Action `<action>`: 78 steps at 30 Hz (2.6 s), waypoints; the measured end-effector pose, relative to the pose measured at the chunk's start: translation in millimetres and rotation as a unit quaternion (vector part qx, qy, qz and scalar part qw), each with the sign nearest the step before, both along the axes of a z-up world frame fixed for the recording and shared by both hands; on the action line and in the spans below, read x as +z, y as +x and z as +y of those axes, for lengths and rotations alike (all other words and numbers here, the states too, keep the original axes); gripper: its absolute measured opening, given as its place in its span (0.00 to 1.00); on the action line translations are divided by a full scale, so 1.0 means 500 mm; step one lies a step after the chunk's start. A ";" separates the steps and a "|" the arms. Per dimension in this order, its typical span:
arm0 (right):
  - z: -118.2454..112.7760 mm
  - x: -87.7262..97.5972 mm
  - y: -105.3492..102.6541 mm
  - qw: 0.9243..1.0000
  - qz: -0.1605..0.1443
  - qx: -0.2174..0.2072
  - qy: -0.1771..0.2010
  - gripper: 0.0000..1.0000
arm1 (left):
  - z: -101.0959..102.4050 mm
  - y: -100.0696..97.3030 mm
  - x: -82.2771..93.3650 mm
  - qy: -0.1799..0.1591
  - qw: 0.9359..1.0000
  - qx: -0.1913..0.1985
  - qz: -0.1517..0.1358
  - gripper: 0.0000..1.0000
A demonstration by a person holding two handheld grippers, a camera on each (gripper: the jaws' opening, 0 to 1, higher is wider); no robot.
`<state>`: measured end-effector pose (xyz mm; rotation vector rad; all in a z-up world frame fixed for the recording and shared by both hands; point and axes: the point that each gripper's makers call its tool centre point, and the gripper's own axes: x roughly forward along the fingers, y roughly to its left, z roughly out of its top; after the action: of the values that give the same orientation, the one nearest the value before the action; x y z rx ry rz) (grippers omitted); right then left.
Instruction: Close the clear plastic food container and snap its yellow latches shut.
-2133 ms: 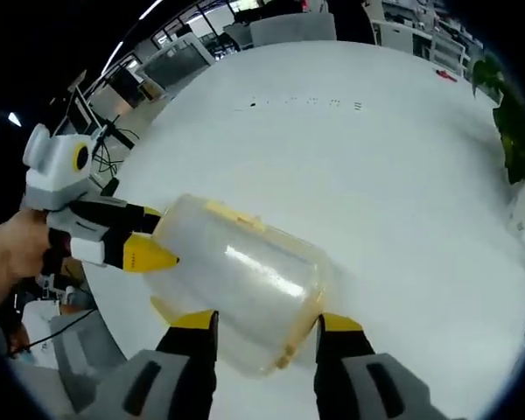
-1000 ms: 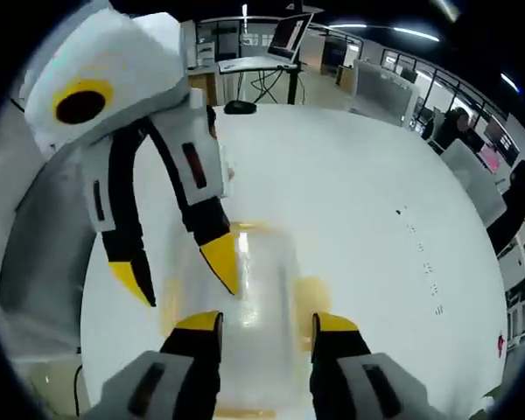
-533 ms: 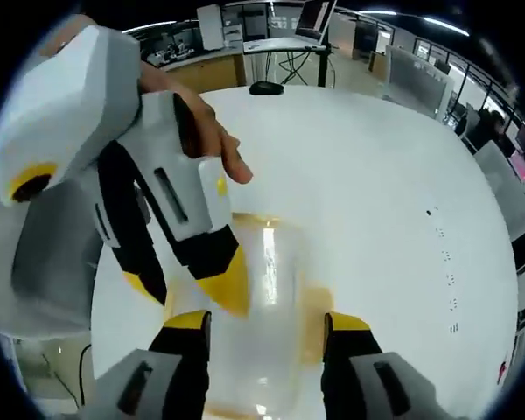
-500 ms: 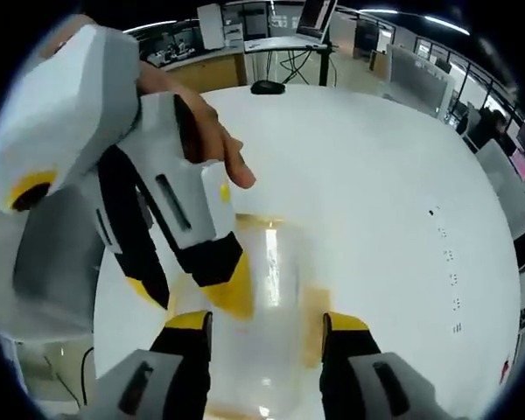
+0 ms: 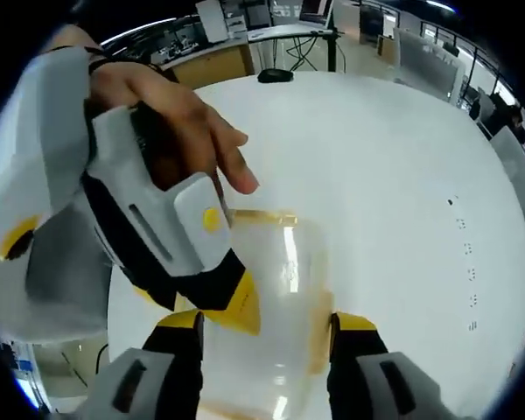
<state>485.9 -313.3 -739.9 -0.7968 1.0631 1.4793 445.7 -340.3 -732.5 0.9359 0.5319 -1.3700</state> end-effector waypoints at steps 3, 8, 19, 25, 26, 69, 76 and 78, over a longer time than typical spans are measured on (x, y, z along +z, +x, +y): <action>-0.001 0.000 -0.003 1.000 0.003 0.006 -0.007 0.56 | 0.001 -0.002 -0.001 0.007 1.000 -0.001 0.002 0.42; -0.002 -0.001 -0.011 0.999 0.006 0.023 -0.041 0.55 | -0.003 -0.007 -0.003 0.028 1.000 0.010 0.001 0.39; -0.007 -0.016 -0.016 0.996 0.007 0.051 -0.079 0.55 | -0.004 -0.002 -0.013 0.063 0.997 0.033 -0.020 0.34; -0.007 -0.013 -0.018 0.997 0.013 0.043 -0.070 0.53 | -0.002 -0.001 -0.015 0.060 0.997 0.045 0.008 0.34; -0.005 -0.016 -0.019 0.997 0.024 0.035 -0.063 0.52 | 0.000 -0.001 -0.014 0.061 0.997 0.042 0.008 0.34; -0.137 0.026 -0.067 0.987 -0.121 -0.073 0.081 0.79 | 0.141 0.026 0.016 -0.011 0.997 0.033 0.076 0.63; -0.116 0.002 -0.061 0.988 -0.120 -0.060 0.070 0.83 | 0.120 0.059 -0.002 0.010 0.998 0.024 0.061 0.76; -0.111 -0.011 -0.064 0.990 -0.111 -0.058 0.063 0.84 | 0.116 0.058 -0.013 0.020 0.998 0.015 0.065 0.77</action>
<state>453.7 -368.7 -745.5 -0.7763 0.8269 1.3126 474.9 -282.1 -738.9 0.8714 0.6726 -1.4045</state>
